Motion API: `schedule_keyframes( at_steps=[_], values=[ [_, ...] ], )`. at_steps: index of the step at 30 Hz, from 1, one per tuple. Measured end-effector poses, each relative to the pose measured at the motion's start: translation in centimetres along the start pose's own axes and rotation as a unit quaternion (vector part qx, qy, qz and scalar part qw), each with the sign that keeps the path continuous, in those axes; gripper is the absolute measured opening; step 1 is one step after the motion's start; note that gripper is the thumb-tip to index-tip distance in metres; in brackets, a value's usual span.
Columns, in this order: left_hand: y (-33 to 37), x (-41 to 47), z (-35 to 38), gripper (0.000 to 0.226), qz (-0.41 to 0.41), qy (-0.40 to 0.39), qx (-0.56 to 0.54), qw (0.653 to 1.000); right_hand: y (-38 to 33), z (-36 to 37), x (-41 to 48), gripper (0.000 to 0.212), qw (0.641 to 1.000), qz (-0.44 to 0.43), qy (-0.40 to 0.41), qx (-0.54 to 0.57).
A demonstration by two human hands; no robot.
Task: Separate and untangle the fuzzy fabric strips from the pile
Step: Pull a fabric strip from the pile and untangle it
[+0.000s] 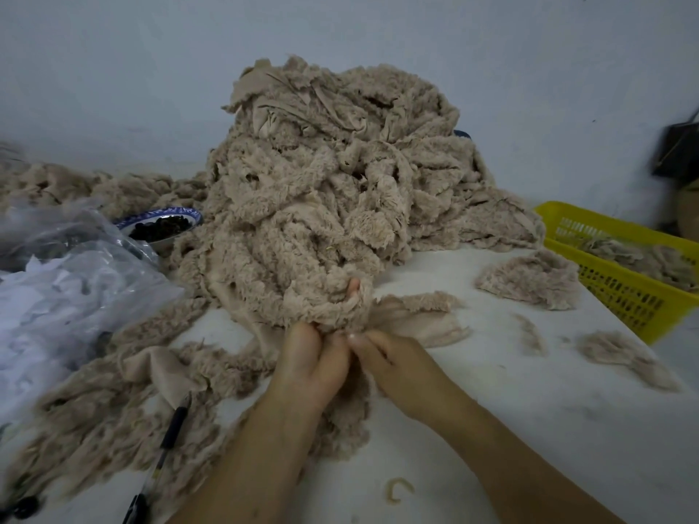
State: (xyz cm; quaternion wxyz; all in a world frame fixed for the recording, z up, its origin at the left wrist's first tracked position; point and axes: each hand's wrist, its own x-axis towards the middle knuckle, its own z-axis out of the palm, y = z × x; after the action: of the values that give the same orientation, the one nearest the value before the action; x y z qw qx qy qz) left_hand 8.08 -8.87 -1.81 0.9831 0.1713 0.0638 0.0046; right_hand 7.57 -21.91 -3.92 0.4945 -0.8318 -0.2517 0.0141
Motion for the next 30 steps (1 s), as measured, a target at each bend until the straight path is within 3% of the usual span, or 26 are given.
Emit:
schedule_keyframes(
  at_steps=[2,5,6,8,10,11,14,19,22,24,26,28,30],
  values=[
    [0.8,0.3,0.2,0.035,0.017,0.019,-0.054,0.998,0.0,-1.3,0.2,0.039,0.995,0.045,0.066,0.061],
    [1.7,0.8,-0.2,0.039,0.035,0.026,-0.063,0.997,1.0,-4.4,0.6,0.054,0.954,0.125,0.233,0.137],
    [1.6,0.8,-0.3,0.034,0.030,0.022,-0.038,0.999,1.2,-5.1,0.5,0.060,0.954,0.130,0.236,0.134],
    [1.0,0.5,-0.5,0.027,0.006,0.000,0.049,0.999,1.2,-5.3,0.1,0.074,0.974,0.134,0.166,0.077],
    [0.1,0.0,-0.5,0.024,-0.011,-0.050,0.179,0.983,0.9,-4.6,-0.1,0.071,0.986,0.120,0.110,0.045],
    [-0.3,-0.3,-0.4,0.022,-0.014,-0.068,0.249,0.966,0.5,-4.2,-0.1,0.061,0.987,0.107,0.090,0.076],
    [-1.2,-0.9,-0.7,0.026,-0.023,-0.081,0.380,0.921,0.3,-3.4,0.1,0.066,0.970,0.115,0.031,0.211],
    [-1.8,-1.5,-0.7,0.036,-0.023,-0.078,0.465,0.881,0.0,-3.8,0.4,0.027,0.921,0.131,0.092,0.354],
    [-1.7,-1.2,-0.7,0.040,-0.025,-0.063,0.448,0.891,0.2,-4.3,0.7,0.044,0.865,0.108,0.077,0.484],
    [-1.5,-1.0,-0.8,0.033,-0.031,-0.046,0.409,0.911,0.1,-4.4,0.7,0.040,0.849,0.094,0.069,0.515],
    [-1.4,-0.6,-0.9,0.022,-0.038,-0.030,0.357,0.933,0.1,-4.4,0.7,0.018,0.863,0.085,0.071,0.493],
    [-1.2,-0.2,-1.1,0.026,-0.022,-0.003,0.318,0.948,0.3,-4.3,0.6,0.030,0.904,0.077,0.082,0.413],
    [-0.9,0.1,-1.0,0.033,-0.009,0.003,0.287,0.958,0.2,-3.8,0.5,0.031,0.963,0.073,0.098,0.240]
  ],
)
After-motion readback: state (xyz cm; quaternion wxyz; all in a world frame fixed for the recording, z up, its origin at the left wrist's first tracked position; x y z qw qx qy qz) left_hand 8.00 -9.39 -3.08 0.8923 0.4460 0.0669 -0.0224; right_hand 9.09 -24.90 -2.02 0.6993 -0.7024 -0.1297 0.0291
